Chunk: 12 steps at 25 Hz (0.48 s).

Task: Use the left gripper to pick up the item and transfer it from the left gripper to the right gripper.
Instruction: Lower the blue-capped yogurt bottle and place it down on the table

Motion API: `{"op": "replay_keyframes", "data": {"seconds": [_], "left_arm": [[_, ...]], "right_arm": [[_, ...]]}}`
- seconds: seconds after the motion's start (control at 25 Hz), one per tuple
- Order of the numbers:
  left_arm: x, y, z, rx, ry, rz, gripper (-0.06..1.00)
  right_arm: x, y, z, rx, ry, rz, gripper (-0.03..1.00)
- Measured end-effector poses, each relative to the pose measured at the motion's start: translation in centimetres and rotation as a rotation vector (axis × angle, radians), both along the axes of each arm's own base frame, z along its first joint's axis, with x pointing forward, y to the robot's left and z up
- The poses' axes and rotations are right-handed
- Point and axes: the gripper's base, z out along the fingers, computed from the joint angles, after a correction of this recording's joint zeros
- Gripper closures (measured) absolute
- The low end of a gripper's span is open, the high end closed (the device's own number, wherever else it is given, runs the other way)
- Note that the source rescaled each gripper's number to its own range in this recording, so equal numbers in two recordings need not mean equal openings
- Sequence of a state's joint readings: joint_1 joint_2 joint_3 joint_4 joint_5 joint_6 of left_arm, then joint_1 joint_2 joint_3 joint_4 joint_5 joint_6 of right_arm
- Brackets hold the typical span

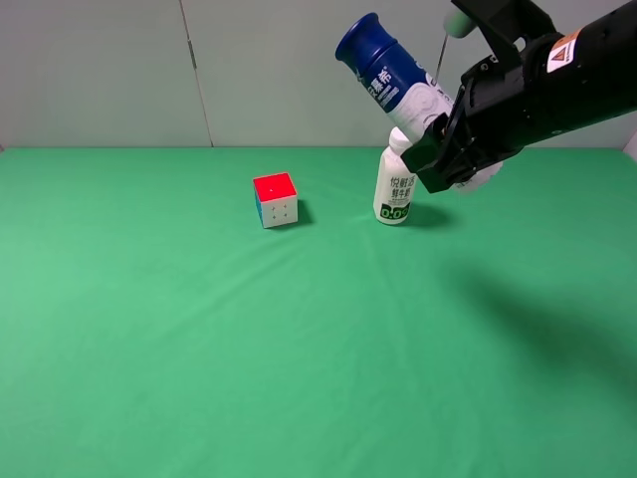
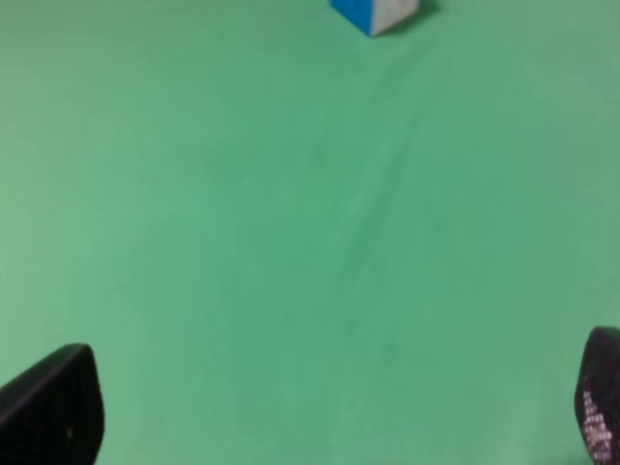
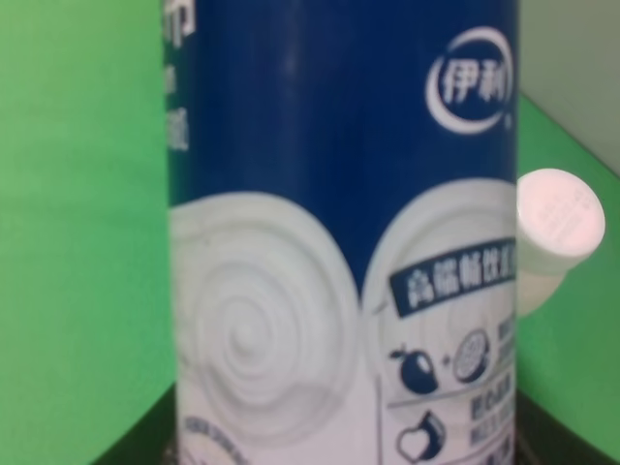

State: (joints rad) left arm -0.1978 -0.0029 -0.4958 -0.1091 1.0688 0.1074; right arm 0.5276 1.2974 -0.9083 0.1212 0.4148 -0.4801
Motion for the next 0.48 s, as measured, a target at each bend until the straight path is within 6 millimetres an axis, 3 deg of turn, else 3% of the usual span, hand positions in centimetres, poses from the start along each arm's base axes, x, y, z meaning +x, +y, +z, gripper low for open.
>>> {"op": "replay_keyframes", "data": {"seconds": [0.48], "left_arm": [[0.30, -0.35, 0.00, 0.001, 0.000, 0.254, -0.02]], "right_arm": [[-0.27, -0.02, -0.26, 0.000, 0.047, -0.004, 0.95]]}}
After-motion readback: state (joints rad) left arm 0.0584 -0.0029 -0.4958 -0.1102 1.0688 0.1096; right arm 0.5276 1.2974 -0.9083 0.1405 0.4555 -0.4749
